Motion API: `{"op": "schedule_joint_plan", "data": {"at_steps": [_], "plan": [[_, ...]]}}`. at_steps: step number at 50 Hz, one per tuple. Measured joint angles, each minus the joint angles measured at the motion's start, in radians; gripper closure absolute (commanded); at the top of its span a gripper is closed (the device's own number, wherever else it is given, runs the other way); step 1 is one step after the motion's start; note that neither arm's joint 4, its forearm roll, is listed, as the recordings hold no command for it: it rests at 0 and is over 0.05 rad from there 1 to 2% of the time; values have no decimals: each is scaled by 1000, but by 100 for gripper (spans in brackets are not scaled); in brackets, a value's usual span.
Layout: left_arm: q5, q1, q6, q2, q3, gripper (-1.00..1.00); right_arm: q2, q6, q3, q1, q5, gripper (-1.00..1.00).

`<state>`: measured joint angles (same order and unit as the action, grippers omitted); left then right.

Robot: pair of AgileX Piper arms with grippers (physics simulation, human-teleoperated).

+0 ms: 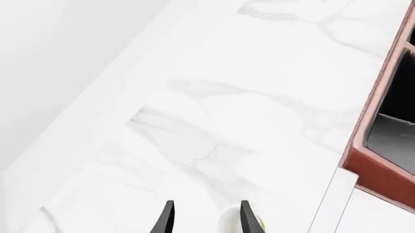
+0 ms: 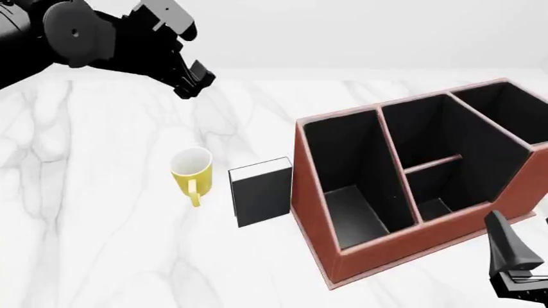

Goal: Pick up the book and place it in the back compartment of the caddy.

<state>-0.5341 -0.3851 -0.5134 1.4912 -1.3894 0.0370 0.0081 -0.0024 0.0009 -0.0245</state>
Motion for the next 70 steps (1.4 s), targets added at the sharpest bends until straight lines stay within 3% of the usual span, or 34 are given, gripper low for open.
{"op": "schedule_joint_plan", "data": {"at_steps": [14,42,70], "plan": [[27,-24,9,47,38,-100,3,0,0,-1,-3,-100],[73,-150,62,20,171,-100,1,-2,0,-1,-2,-100],[160,-235,117,83,230,-100,-2,-3,0,-1,1,-100]]}}
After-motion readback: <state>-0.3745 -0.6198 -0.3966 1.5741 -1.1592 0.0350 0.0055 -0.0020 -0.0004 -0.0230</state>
